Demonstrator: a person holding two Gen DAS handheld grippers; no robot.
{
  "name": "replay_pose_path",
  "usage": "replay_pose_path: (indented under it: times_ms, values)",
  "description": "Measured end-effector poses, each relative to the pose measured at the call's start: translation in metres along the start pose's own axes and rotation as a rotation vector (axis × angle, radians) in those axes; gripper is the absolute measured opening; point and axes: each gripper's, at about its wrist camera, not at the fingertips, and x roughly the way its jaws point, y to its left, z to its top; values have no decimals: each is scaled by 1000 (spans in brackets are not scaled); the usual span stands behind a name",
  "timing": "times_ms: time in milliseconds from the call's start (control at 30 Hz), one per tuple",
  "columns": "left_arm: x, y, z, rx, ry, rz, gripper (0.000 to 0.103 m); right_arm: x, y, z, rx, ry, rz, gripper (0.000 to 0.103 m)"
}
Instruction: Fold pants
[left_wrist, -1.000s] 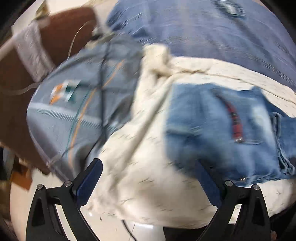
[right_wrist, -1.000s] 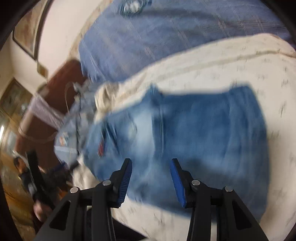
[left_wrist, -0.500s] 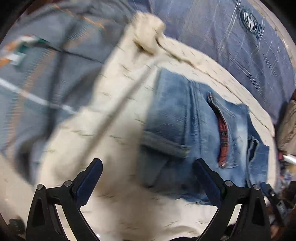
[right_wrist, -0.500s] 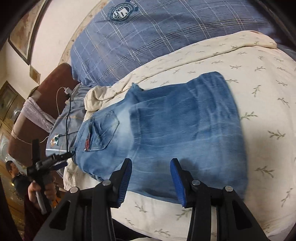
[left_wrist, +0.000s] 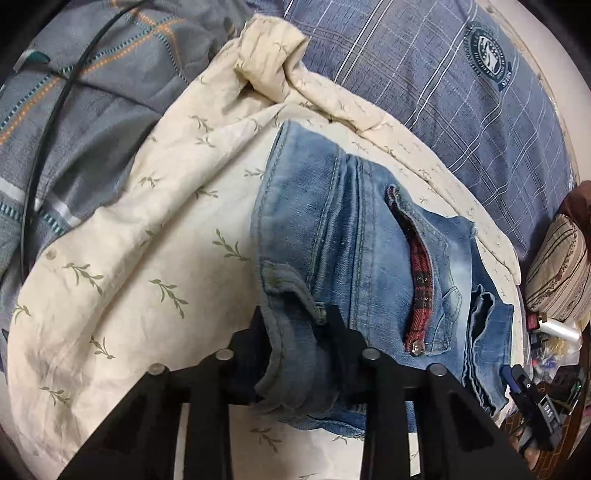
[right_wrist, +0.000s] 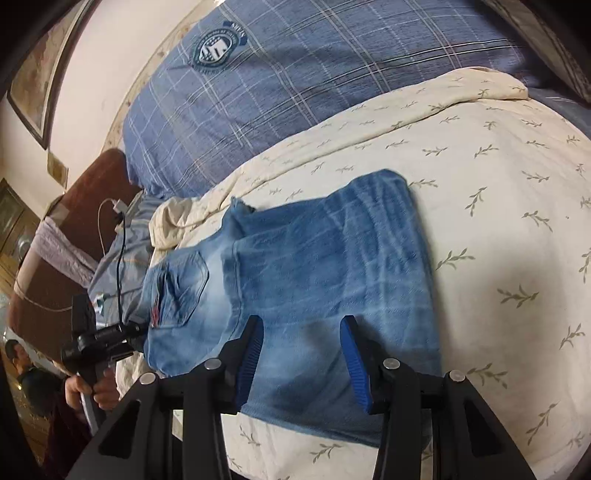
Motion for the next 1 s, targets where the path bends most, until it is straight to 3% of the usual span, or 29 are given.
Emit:
replay_pose_path:
  times_ms: [233,367,600,800,1000]
  values:
    - [-36,-32,-6,138,-105,70,22,-10,-4,2,8,-37,-2,47]
    - [-60,-53,-2,177,-147,45,22,-15,-7,4,26,-54,8,47]
    - [-88,-136,-15,365,-193,28,20,-22,-8,6,40,-73,37,47]
    - [-72,-240,-45,607,-165,17,18,-41,-25,13,96,-121,70,47]
    - [16,-336,-116,873,-9,23,17,-69,-62,22,223,-181,104,47]
